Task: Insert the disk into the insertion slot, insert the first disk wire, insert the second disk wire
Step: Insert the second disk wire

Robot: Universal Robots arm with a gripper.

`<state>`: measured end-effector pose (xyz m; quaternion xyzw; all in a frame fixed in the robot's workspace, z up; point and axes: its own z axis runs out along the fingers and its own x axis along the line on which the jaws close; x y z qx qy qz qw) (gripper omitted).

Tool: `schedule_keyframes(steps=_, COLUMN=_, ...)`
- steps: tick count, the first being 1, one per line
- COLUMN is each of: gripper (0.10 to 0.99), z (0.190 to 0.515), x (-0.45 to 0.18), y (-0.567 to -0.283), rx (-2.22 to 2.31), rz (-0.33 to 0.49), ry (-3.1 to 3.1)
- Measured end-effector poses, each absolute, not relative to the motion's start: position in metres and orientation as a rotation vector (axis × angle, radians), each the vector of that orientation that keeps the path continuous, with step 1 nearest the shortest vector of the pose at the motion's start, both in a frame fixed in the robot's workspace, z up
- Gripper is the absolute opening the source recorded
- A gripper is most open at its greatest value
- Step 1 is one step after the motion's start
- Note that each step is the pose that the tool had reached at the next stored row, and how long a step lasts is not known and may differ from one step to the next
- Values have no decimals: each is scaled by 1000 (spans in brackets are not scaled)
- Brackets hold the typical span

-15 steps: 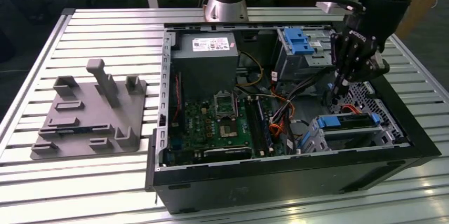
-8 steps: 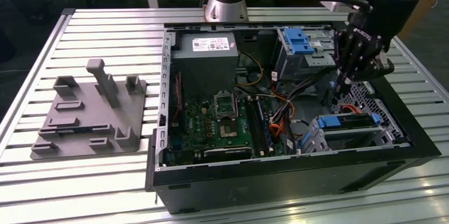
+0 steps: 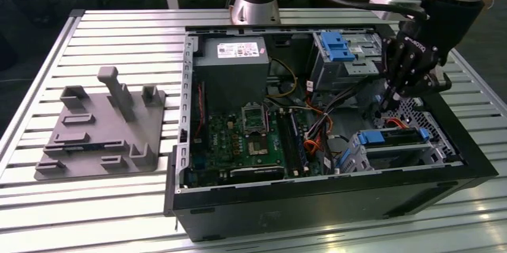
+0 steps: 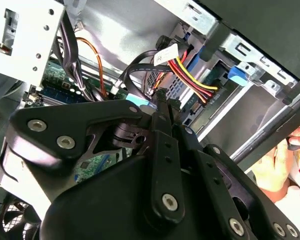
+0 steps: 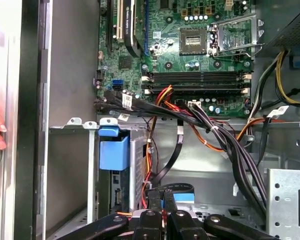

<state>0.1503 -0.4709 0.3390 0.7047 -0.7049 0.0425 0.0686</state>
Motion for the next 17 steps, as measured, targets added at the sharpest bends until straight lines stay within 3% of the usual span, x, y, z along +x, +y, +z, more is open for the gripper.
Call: schedule_keyframes(steps=17, gripper=141, z=342, x=156, y=-493, rx=2165, rz=36, ry=-2162)
